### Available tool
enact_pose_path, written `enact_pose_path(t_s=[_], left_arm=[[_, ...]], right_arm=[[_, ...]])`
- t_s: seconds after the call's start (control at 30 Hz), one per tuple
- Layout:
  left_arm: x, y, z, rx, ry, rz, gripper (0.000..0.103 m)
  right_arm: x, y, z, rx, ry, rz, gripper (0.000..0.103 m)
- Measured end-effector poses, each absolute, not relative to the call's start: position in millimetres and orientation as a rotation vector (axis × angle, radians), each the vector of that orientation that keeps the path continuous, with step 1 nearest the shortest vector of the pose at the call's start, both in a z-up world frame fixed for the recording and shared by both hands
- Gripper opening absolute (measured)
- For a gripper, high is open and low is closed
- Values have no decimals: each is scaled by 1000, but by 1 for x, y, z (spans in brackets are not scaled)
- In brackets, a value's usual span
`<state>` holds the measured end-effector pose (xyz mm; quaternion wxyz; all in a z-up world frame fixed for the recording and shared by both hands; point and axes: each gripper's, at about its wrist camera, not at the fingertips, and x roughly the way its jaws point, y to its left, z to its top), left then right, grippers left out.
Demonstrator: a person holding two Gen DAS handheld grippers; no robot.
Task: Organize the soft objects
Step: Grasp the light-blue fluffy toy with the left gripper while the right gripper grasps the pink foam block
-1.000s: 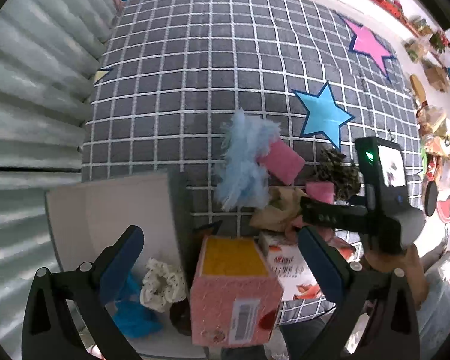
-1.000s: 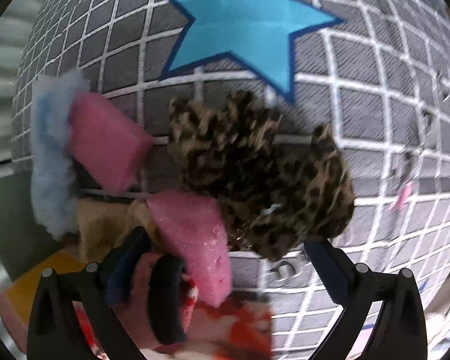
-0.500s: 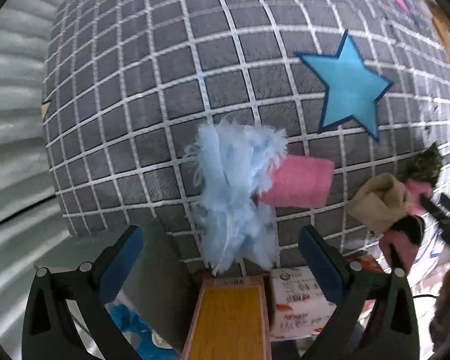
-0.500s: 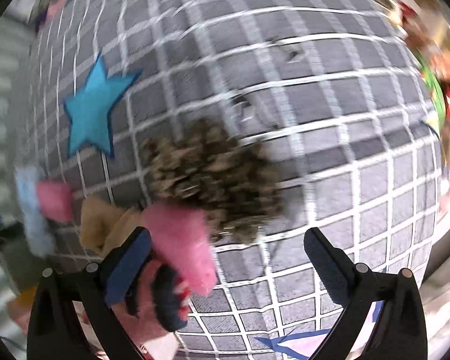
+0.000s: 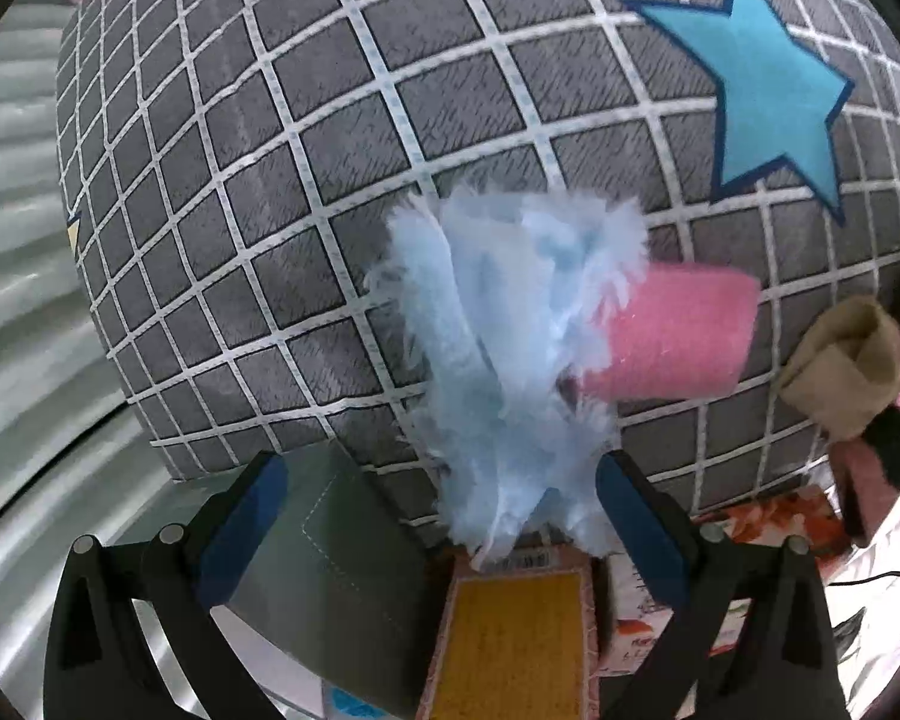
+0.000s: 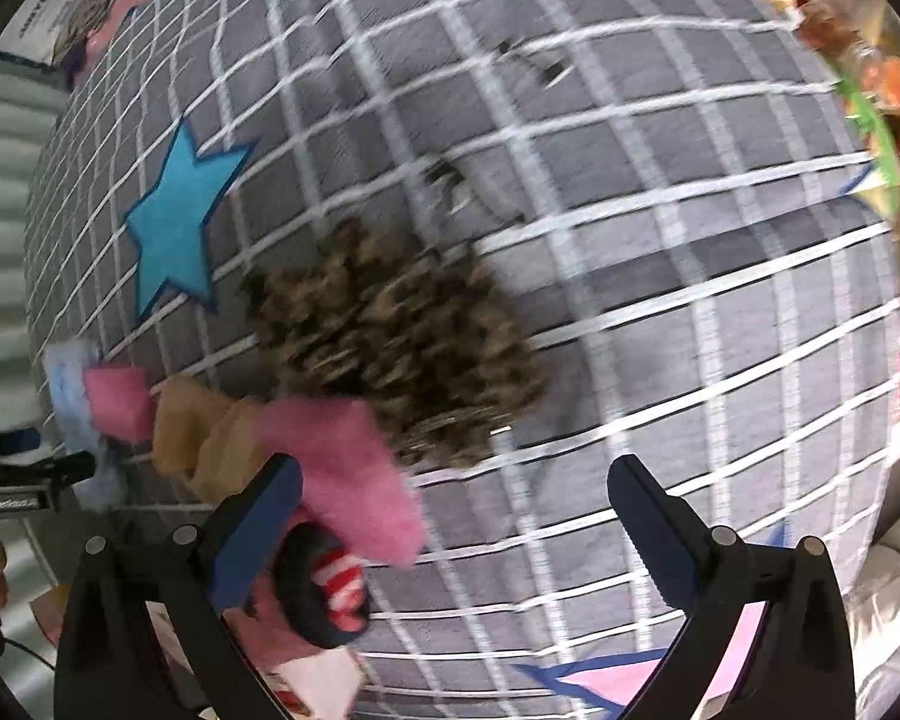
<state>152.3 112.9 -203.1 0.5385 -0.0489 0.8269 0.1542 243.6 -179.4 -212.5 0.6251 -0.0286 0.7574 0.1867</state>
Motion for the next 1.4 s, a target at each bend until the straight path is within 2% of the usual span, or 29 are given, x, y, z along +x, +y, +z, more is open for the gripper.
enact_pose_path(t_s=[0.13, 0.33, 0.63, 0.97, 1.03, 1.1, 1.17, 1.2, 1.23, 1.27, 1.3, 1.37, 1.4], left_arm=[[151, 107, -213, -95, 1993, 371, 103], [158, 120, -221, -10, 1956, 481, 103], [150, 143, -225, -132, 1960, 467, 103], [137, 120, -242, -118, 1989, 417, 103], [138, 112, -246, -119, 1993, 412, 101], [139, 103, -252, -119, 1991, 401, 97], [141, 96, -251, -120, 1970, 364, 92], [143, 93, -249, -114, 1962, 354, 90], [145, 88, -249, -103, 1954, 341, 84], [145, 85, -249, -102, 1951, 335, 72], [146, 85, -248, -107, 1950, 333, 66], [146, 87, -243, -137, 1937, 338, 33], [146, 89, -238, -152, 1920, 341, 28]], right_arm=[[230, -160, -226, -134, 1757, 453, 103], [244, -207, -228, -154, 1730, 310, 103], [255, -271, -217, -67, 1709, 340, 103], [241, -223, -219, -269, 1667, 420, 103], [239, -213, -215, -283, 1665, 435, 98], [228, -195, -214, -280, 1678, 440, 71], [224, -182, -214, -270, 1692, 433, 64], [222, -179, -215, -265, 1698, 437, 50], [219, -179, -216, -262, 1702, 440, 45], [217, -180, -214, -257, 1702, 447, 46], [211, -181, -213, -253, 1698, 453, 46], [205, -187, -200, -221, 1685, 475, 46], [203, -204, -187, -207, 1678, 485, 46]])
